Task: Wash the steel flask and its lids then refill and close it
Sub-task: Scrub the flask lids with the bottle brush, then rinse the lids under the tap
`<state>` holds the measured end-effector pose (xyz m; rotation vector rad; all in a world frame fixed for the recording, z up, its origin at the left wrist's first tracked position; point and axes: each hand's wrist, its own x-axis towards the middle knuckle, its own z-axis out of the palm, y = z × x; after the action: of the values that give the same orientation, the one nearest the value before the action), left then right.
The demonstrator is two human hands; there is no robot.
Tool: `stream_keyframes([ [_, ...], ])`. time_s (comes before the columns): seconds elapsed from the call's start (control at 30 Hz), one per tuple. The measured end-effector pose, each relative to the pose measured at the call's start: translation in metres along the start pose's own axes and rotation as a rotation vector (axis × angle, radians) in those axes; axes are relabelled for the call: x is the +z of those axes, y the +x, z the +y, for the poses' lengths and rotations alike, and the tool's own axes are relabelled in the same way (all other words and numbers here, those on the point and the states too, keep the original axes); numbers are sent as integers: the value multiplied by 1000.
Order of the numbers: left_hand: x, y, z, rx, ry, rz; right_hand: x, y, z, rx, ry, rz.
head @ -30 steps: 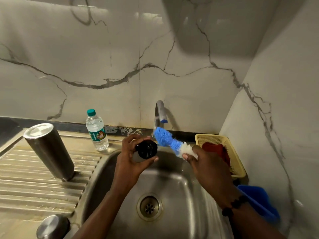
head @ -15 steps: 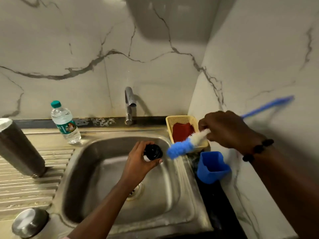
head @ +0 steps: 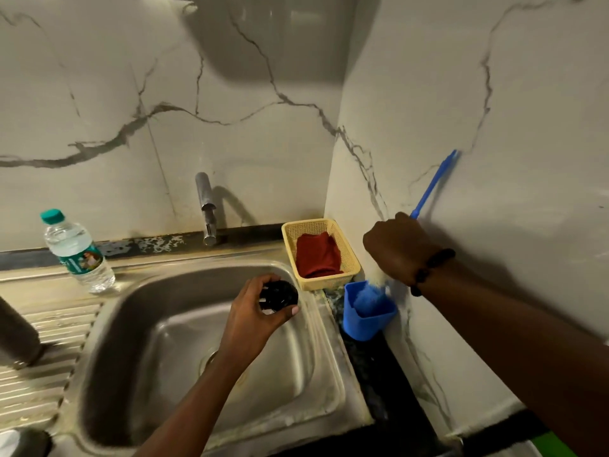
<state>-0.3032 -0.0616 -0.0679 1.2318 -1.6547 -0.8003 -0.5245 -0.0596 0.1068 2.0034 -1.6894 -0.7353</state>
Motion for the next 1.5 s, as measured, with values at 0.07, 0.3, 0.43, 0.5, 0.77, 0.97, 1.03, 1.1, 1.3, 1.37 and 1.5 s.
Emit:
stream_keyframes([
  [0.07,-3,-4,1,-26,-22,17,8,3,-4,-24,18,-31],
  [0.3,-21,-11,2,-88,-57,49,21,20,-8,-80,404,160],
  [0.43,-31,-14,2,-174,-157,104,26,35,-33,-121,897,247],
  [0.5,-38,-15,0,-214,-185,153,30,46,-61,-147,1170,265],
  [0.77,-72,-7,-14,-289,-139,290,36,96,-171,-210,1384,240],
  [0.97,-104,9,-21,-298,-103,425,17,156,-205,-171,1519,177],
  [1.03,-111,14,-22,-304,-90,442,11,178,-212,-184,1538,167],
  [1.1,-116,20,-24,-307,-74,451,4,199,-218,-167,1624,120],
  [1.3,-124,33,-26,-322,-34,446,0,255,-238,14,2045,-19],
  [1.37,-126,36,-25,-328,-25,449,4,270,-246,61,2174,-78],
  [1.5,-128,39,-27,-348,-13,463,10,287,-258,89,2362,-139],
])
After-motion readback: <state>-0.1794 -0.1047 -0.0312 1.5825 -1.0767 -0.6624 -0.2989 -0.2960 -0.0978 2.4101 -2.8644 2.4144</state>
